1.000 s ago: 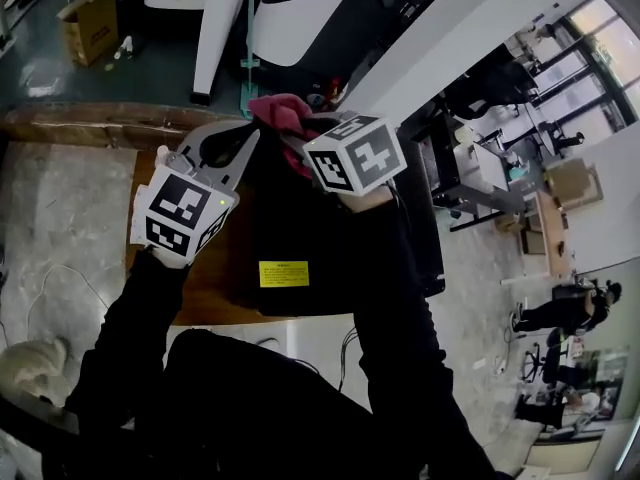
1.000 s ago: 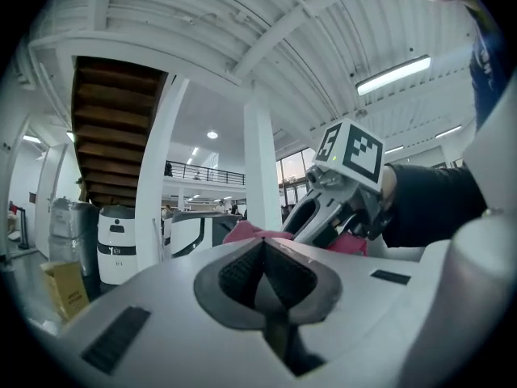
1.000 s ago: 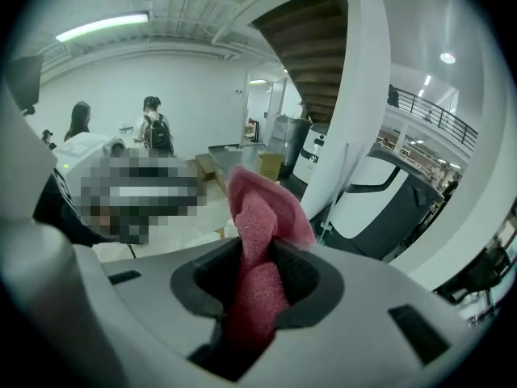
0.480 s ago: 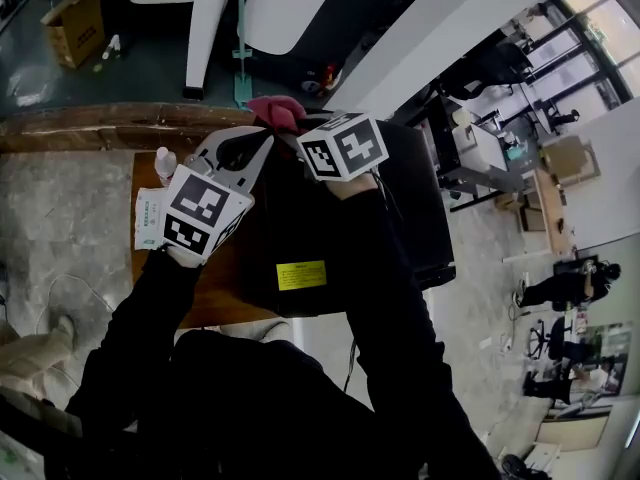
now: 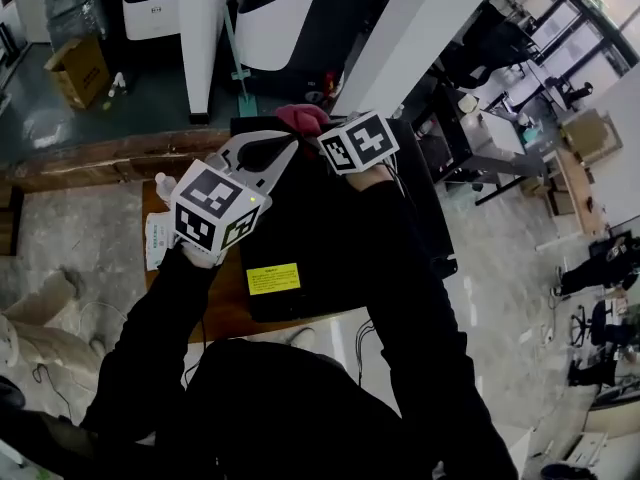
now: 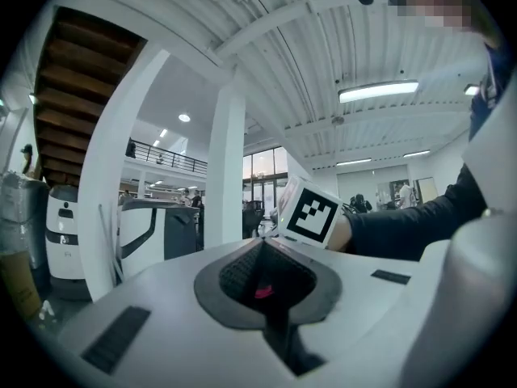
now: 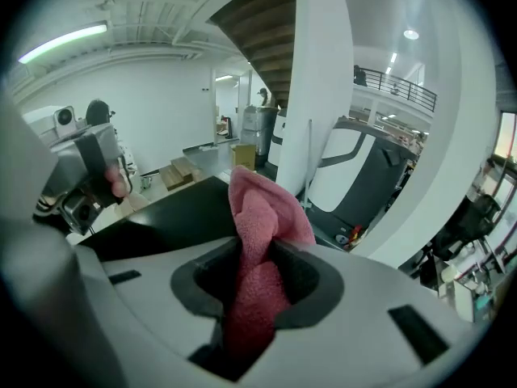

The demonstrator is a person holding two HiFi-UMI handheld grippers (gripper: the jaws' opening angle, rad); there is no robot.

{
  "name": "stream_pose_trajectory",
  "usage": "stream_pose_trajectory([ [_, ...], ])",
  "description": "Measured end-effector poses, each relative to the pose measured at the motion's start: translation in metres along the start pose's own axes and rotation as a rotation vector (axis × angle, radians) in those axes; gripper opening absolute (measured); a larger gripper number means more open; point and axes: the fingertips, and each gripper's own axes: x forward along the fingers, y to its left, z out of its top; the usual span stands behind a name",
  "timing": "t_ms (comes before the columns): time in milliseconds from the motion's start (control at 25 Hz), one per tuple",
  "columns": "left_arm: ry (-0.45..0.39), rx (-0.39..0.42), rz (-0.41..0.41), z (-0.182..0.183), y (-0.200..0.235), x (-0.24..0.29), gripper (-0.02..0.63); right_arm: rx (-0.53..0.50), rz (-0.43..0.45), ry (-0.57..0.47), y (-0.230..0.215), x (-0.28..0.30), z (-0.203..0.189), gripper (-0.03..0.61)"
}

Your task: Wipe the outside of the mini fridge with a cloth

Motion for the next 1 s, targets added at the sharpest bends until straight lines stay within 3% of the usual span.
stream_pose_trajectory([
  [320, 0.021, 0.016, -0.137, 0.014, -0.059, 0.079, 0.005, 0.088, -0.115, -0.011, -0.117, -0.041, -0.061, 0.114],
  [680, 0.046, 0.044, -0.142, 0.011, -0.091, 0.120, 0.005, 0.185, -0.214, -0.029, -0.207, -0.091, -0.121, 0.114],
  [840, 0.042, 0.066, -0.132, 0.018, -0.093, 0.115, 0.005, 0.172, -0.283, -0.030, -0.224, -0.113, -0.128, 0.112],
  [1000, 0.022, 0.090, -0.111, 0.031, -0.079, 0.089, 0.005, 0.191, -0.214, -0.232, -0.184, -0.154, -0.083, 0.112],
])
